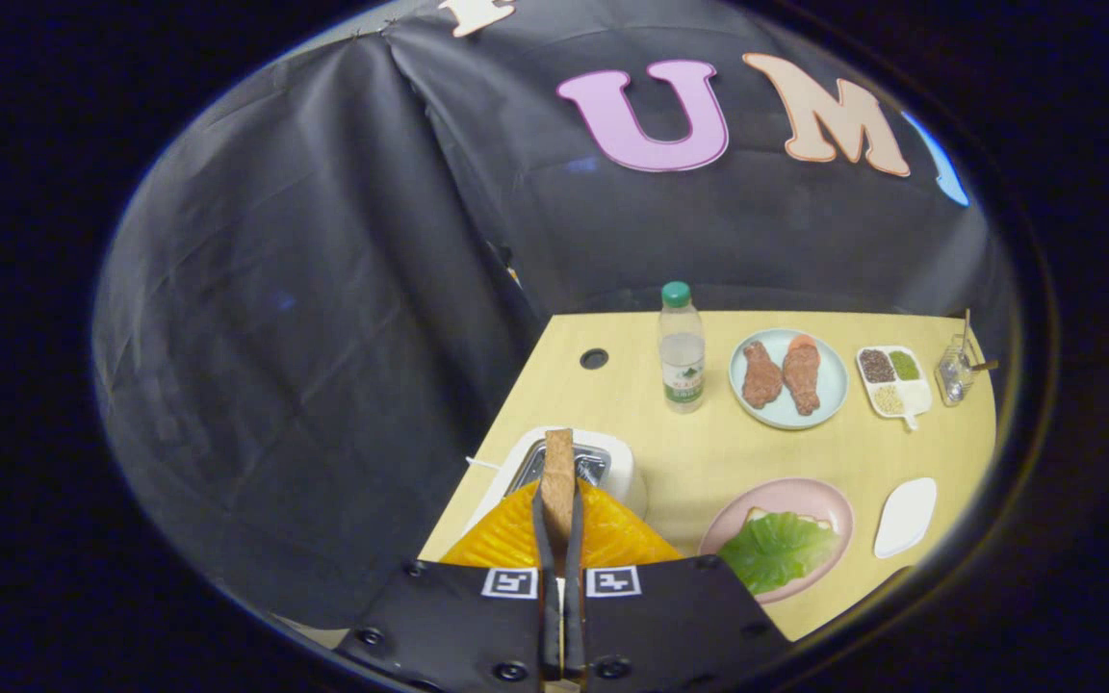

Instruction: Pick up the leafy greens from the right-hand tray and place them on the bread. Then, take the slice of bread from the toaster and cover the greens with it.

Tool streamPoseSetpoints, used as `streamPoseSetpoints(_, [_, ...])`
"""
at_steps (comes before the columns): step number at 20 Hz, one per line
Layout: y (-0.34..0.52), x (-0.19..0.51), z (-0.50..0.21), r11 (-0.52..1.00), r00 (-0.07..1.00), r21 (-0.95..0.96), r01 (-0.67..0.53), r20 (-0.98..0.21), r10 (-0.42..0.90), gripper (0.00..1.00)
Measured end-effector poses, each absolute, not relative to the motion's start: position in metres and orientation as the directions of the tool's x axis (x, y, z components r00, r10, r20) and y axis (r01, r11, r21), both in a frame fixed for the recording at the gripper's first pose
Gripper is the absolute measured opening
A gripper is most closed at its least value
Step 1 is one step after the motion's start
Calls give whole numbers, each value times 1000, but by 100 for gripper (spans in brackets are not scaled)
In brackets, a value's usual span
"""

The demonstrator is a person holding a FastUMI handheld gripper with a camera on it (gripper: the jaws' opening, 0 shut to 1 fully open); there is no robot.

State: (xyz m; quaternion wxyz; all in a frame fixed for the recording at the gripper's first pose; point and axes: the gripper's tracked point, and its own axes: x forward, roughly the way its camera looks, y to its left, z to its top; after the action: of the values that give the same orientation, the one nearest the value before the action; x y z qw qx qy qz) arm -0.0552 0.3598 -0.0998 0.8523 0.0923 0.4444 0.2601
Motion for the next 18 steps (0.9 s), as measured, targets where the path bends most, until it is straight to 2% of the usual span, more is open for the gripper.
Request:
streamPoseSetpoints(4, [326, -52, -89, 853, 506, 365, -373, -691, 517, 5])
streamPoseSetpoints(9, [274, -44, -101, 878, 540, 359, -318, -693, 479, 4])
streamPoseSetpoints(18, [211, -46, -190, 885, 510, 396, -245, -724, 464, 4])
